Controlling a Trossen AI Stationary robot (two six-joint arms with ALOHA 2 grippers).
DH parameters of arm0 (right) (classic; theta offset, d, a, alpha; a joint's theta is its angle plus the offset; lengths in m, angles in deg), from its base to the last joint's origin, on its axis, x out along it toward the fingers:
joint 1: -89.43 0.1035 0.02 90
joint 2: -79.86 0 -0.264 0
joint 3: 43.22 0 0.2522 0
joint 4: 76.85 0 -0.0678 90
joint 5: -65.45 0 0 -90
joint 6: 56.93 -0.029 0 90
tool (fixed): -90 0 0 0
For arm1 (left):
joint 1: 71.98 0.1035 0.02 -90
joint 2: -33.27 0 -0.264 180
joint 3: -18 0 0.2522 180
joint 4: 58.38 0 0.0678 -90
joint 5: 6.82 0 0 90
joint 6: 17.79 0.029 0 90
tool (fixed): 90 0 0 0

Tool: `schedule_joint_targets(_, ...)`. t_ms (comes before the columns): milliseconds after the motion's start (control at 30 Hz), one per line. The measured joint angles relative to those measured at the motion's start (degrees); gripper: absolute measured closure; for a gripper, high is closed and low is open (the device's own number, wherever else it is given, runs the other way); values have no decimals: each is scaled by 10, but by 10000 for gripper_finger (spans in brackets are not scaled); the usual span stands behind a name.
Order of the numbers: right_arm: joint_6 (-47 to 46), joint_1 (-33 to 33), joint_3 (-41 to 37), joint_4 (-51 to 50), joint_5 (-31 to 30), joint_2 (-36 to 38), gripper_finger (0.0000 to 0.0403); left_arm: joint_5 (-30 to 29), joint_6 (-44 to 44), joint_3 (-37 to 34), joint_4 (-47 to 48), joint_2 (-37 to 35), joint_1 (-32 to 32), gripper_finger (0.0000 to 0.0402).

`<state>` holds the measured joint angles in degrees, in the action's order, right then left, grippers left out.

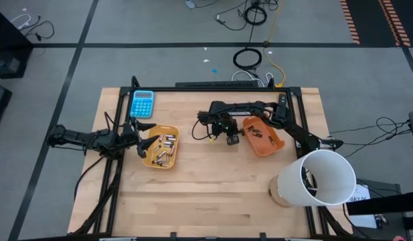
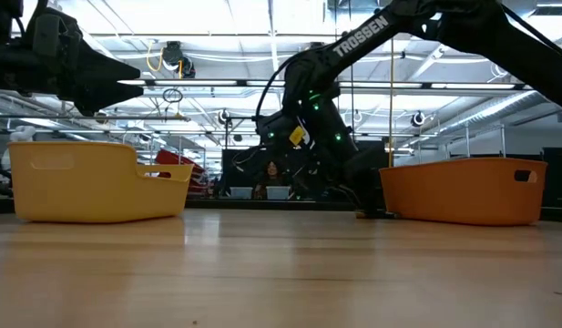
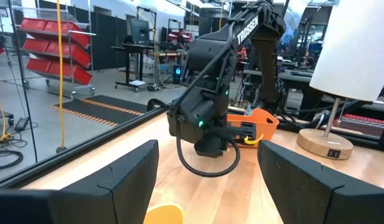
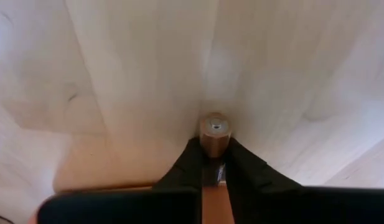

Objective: Sort batteries
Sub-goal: Put the black battery into the orange bin

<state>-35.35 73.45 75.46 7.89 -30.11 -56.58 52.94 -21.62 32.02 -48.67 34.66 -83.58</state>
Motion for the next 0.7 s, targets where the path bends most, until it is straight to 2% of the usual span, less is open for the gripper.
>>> schedule_joint_targets(200,-8,5,75,-61,21,-6,381,0,0,0,0,0,0,121)
schedule_joint_targets(367,-46,5,118,-81,18,67,381,0,0,0,0,0,0,121)
schedule_joint_targets(533,-173,-10,90,-83,16,156,381,0,0,0,0,0,0,121)
schedule_joint_targets(700,-251,-24,-4,-84,33,233,352,0,0,0,0,0,0,121)
